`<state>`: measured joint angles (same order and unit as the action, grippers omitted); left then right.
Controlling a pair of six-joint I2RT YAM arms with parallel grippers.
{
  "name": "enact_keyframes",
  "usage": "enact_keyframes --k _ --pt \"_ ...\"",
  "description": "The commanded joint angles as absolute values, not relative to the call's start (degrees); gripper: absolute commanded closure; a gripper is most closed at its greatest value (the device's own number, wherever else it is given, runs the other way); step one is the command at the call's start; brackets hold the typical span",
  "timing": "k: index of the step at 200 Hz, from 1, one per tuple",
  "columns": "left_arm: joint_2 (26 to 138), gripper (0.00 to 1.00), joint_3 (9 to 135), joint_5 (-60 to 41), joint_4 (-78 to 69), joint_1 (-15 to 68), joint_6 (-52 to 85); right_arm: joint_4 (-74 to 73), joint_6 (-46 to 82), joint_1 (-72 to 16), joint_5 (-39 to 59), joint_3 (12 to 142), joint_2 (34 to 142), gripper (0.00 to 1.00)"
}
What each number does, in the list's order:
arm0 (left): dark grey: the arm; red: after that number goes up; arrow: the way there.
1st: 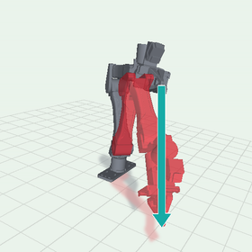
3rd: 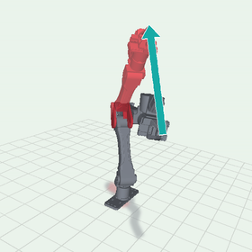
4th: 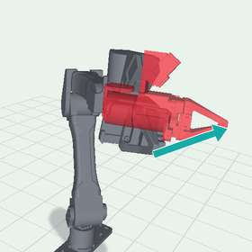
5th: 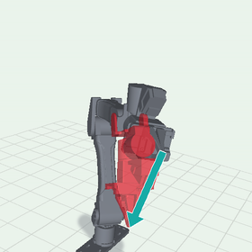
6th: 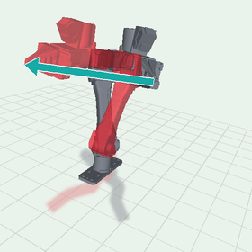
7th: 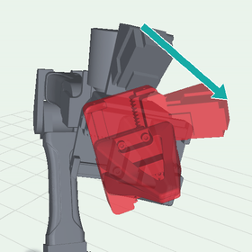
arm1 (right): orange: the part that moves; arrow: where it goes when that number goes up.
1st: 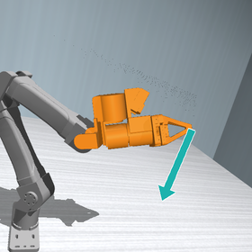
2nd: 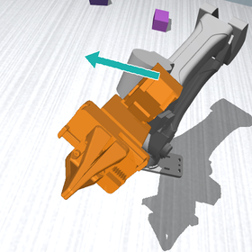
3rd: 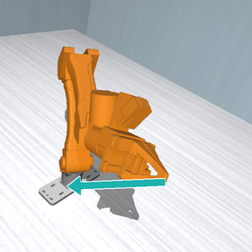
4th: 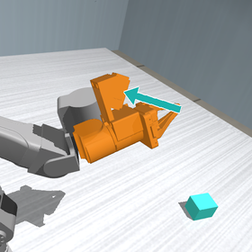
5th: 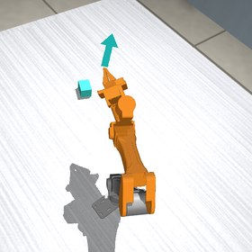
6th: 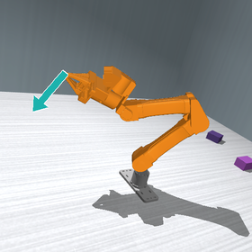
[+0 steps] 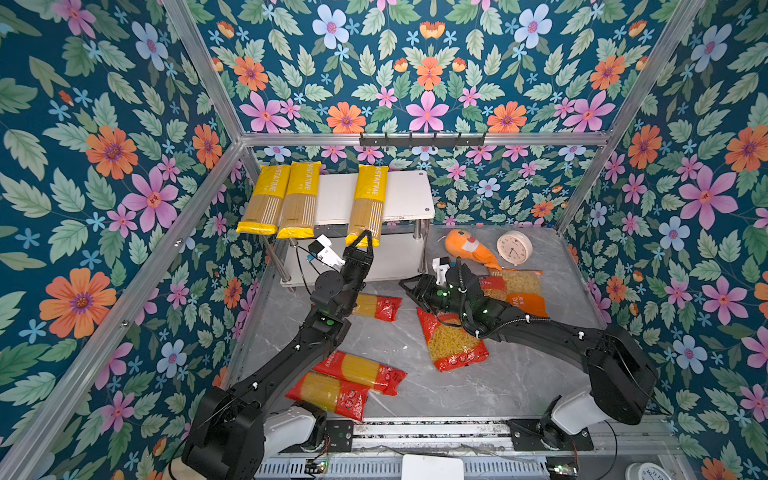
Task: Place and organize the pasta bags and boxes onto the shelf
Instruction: 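Slide the yellow pack with the left gripper beside the other yellow packs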
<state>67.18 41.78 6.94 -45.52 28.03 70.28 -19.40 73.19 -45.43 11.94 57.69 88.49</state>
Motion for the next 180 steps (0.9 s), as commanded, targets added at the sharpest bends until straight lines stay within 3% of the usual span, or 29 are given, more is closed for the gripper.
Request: enact_keyframes --k 1,62,180 --pt "67.0 0.91 44.2 9.3 -46.1 28.0 65.3 -20.5 72.9 -45.7 12.6 58.6 88.9 0.49" --pt "64.7 0.98 49.0 8.1 -33.6 21.7 66.4 -18.6 71.1 -46.8 11.5 58.4 88.0 0.5" --pt "66.0 1.0 48.6 -4.3 -36.7 11.1 70.9 -17.0 69.2 -48.6 11.2 59.4 89.1 0.51"
